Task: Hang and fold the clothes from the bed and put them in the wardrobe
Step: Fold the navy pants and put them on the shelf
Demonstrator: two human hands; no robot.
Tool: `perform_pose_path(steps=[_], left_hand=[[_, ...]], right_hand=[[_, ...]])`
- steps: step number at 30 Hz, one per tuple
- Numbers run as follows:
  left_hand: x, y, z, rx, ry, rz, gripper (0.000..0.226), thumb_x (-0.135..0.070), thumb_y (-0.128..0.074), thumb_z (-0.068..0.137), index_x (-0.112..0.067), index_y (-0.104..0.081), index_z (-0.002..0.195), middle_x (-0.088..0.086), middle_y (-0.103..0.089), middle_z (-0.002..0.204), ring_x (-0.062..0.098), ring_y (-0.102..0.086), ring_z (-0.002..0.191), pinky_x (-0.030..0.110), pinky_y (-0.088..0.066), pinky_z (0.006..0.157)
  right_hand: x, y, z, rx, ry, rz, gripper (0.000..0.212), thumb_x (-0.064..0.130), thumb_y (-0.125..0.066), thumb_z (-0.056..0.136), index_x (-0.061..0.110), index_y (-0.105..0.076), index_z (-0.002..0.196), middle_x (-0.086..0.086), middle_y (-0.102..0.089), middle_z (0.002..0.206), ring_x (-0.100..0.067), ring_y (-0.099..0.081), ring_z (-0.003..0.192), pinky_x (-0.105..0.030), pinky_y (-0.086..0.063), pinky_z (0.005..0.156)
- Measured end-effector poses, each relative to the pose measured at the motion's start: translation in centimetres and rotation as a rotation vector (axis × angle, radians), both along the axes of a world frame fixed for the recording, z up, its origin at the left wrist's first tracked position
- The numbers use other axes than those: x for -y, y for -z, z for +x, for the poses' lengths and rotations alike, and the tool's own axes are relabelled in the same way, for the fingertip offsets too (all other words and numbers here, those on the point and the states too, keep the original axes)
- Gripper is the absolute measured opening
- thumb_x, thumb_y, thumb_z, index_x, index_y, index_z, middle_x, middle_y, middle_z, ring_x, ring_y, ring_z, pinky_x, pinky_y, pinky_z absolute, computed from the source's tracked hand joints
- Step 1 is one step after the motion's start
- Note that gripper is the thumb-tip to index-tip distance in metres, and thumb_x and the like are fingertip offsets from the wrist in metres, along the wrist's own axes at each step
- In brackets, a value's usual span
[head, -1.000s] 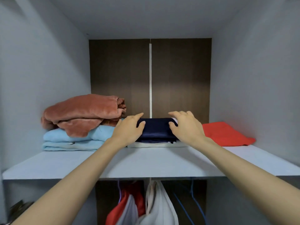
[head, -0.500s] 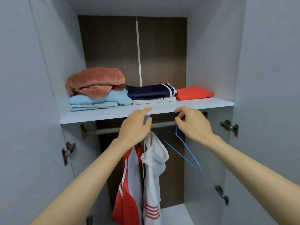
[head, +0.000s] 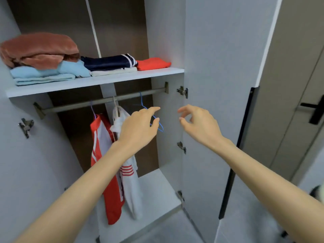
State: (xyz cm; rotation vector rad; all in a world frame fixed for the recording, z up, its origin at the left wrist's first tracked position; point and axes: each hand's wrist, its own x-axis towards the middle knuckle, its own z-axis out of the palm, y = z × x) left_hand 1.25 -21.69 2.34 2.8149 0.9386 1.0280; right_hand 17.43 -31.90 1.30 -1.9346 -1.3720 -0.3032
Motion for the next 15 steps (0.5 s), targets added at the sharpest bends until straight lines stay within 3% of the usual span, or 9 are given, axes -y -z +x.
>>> perform_pose_path(steps=[6, 15], left_hand=[[9.4, 5.9, 5.3, -0.137, 0.125, -0.076, 0.043, -0.033, -0.044, 0.097, -0.029, -0.044, 0.139, 0.0, -0.06, 0.123, 0.027, -0.054, 0.114, 0.038, -0.044, 0.088], [24.5, 12.9, 13.7, -0.315, 0.387, -0.201, 0.046, -0.031, -0.042, 0.099, -0.023, -0.038, 0.144, 0.002, -0.055, 0.132, 0.027, -0.052, 0.119, 0.039, -0.045, 0.09]], right_hand=[[11.7, 6.1, 3.3, -0.065, 0.13, -0.093, 0.026, 0.031, -0.052, 0.091, 0.032, -0.059, 0.116, 0.017, -0.063, 0.103, -0.005, -0.048, 0.085, -0.027, -0.035, 0.069], [31.0, 14.6, 8.3, -0.24, 0.368, -0.218, 0.026, 0.026, -0.053, 0.09, 0.027, -0.06, 0.115, 0.012, -0.064, 0.101, -0.015, -0.058, 0.091, -0.03, -0.044, 0.075]])
